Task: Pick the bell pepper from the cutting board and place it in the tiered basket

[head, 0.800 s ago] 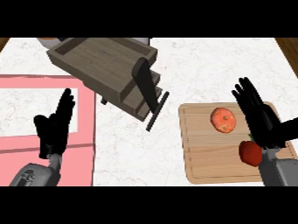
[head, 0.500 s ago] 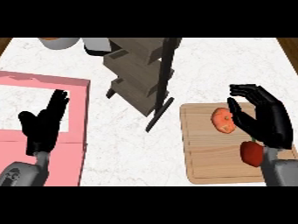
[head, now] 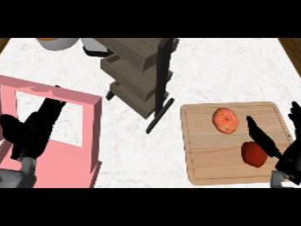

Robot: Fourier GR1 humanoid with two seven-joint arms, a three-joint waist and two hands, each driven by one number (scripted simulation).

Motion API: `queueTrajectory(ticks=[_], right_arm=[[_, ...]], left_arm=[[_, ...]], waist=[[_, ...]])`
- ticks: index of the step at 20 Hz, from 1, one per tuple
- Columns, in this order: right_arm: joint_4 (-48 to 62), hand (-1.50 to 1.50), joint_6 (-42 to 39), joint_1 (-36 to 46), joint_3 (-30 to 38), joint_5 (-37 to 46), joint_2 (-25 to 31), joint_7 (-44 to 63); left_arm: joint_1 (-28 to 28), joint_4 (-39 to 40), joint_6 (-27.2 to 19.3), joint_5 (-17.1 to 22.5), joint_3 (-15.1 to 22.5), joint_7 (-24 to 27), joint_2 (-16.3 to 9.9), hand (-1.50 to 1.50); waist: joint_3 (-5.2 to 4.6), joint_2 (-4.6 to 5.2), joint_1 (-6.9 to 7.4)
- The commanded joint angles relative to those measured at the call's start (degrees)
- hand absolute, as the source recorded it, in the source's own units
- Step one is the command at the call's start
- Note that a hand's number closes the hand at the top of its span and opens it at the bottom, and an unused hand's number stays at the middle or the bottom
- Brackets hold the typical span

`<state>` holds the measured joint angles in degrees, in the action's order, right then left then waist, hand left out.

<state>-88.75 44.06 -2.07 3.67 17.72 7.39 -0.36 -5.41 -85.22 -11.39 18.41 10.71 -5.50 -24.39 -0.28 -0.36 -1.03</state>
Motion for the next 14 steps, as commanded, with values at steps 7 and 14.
queueTrajectory(ticks=[7,14], right_arm=[[-3.34,-1.50,-6.99,-12.75,-3.52,29.77,8.15,23.85],[-9.96,-1.50,-31.48,-13.36,-12.90,33.88,8.40,43.44]], left_arm=[[-0.05,-1.97,2.72,1.17,-0.74,-2.09,-2.28,0.00],[-0.58,-2.47,3.44,1.19,0.25,-2.67,-1.75,0.00]], waist=[[-0.64,0.65,0.58],[-0.51,0.76,2.19]])
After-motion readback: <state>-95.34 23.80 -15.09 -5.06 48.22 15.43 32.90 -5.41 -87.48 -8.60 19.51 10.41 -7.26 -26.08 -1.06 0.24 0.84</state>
